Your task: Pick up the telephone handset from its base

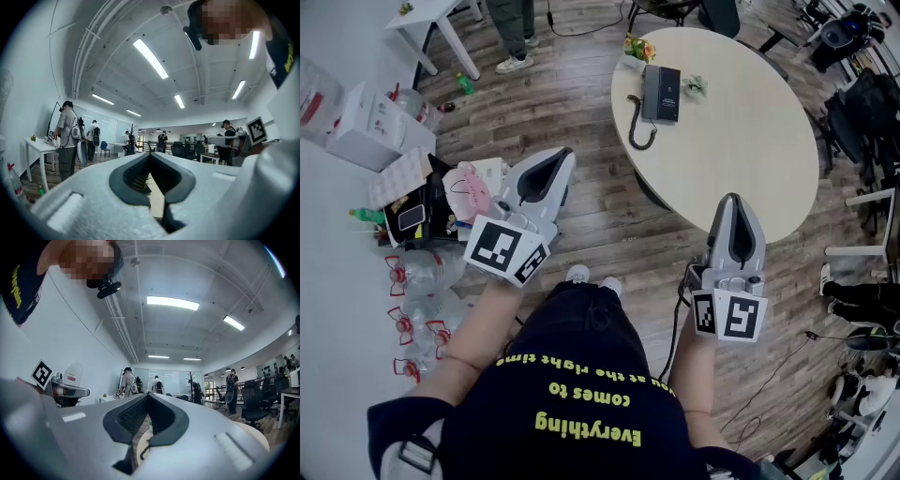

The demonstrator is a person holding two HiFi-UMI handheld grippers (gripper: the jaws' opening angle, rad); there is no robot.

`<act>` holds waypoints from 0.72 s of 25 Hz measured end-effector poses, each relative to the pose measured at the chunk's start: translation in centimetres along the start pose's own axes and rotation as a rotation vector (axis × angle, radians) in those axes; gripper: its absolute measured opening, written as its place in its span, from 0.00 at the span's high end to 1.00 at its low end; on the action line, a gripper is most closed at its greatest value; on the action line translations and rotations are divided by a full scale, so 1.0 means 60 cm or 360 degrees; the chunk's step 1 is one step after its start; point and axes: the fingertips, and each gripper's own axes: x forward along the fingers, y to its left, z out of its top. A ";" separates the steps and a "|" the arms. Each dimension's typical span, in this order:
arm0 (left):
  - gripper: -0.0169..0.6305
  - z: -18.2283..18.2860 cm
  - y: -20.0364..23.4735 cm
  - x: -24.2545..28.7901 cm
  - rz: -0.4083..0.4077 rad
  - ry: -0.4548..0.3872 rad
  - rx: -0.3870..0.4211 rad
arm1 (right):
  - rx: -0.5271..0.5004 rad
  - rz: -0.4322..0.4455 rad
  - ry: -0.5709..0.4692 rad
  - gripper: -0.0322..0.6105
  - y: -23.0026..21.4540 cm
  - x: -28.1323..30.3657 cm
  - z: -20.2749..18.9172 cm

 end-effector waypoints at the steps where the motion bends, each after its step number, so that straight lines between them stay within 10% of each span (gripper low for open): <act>1: 0.97 0.000 -0.006 -0.004 -0.0004 0.0000 -0.0011 | -0.0002 -0.0001 0.0001 0.93 -0.001 -0.008 0.001; 18: 0.94 0.007 -0.085 -0.003 0.0090 -0.0002 0.0013 | 0.0078 0.0108 0.0080 0.82 -0.051 -0.078 -0.009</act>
